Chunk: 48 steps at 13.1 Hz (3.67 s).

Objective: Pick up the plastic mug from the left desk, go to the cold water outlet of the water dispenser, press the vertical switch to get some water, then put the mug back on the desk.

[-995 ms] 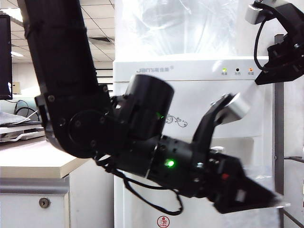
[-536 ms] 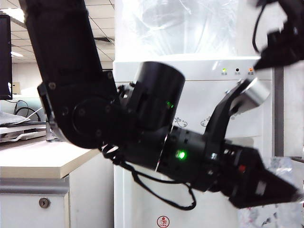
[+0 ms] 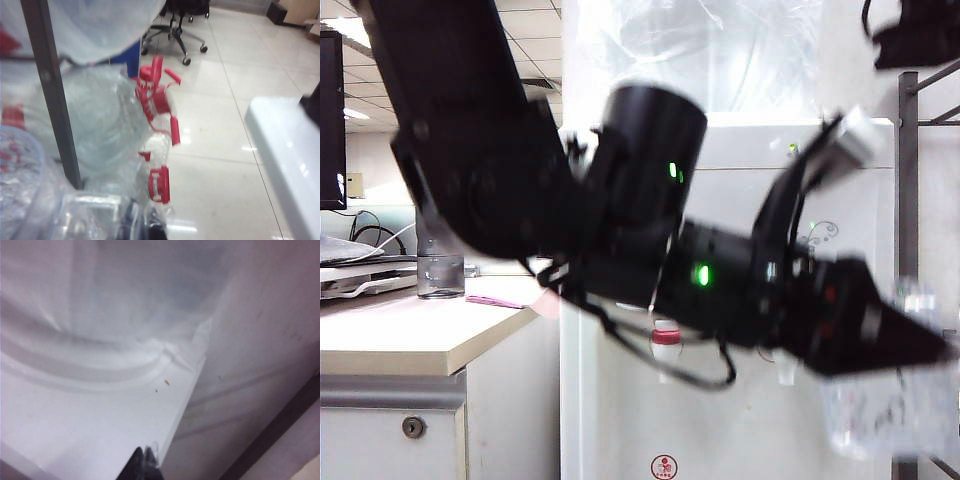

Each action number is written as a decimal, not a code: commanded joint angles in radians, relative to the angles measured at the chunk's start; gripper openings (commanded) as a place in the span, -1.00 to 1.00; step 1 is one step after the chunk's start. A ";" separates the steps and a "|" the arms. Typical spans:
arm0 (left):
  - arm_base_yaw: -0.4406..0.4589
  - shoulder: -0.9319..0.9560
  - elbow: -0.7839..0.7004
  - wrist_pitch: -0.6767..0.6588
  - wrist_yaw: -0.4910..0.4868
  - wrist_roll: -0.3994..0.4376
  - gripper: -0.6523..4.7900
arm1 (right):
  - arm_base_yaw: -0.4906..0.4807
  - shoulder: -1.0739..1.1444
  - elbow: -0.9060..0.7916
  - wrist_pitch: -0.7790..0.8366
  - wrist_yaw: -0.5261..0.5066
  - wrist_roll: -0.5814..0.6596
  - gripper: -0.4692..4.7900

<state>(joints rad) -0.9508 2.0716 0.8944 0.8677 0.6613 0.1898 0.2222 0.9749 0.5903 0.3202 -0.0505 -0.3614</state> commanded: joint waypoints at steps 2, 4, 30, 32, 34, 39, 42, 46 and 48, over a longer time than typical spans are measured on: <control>-0.003 -0.093 0.005 -0.022 0.006 0.021 -0.78 | 0.003 -0.047 0.010 0.006 0.034 0.030 -0.83; -0.004 -0.137 0.005 -0.059 0.005 0.021 -0.78 | 0.002 -0.069 0.013 0.006 0.053 0.030 -0.83; 0.000 -0.774 0.006 -0.595 -0.207 0.156 -0.78 | 0.003 -0.253 0.014 -0.003 0.048 0.208 -0.83; 0.135 -0.861 0.006 -0.663 -0.216 0.154 -0.78 | 0.003 -0.277 0.013 -0.013 0.048 0.238 -0.83; 0.179 -0.876 0.006 -0.680 -0.216 0.154 -0.78 | 0.004 -0.277 0.014 -0.013 0.047 0.238 -0.83; 0.339 -0.912 0.006 -0.691 -0.212 0.154 -0.78 | 0.005 -0.279 0.013 -0.013 0.047 0.238 -0.83; 0.426 -0.924 0.006 -0.695 -0.209 0.156 -0.78 | 0.005 -0.281 0.013 -0.013 0.047 0.238 -0.83; 0.552 -0.923 0.006 -0.697 -0.195 0.181 -0.78 | 0.005 -0.282 0.014 -0.013 0.032 0.238 -0.83; 0.609 -0.922 0.006 -0.699 -0.186 0.181 -0.78 | 0.005 -0.282 0.013 -0.013 0.013 0.238 -0.83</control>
<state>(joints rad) -0.3660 1.1587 0.8944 0.1146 0.4629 0.3515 0.2268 0.6971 0.5999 0.2958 -0.0250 -0.1276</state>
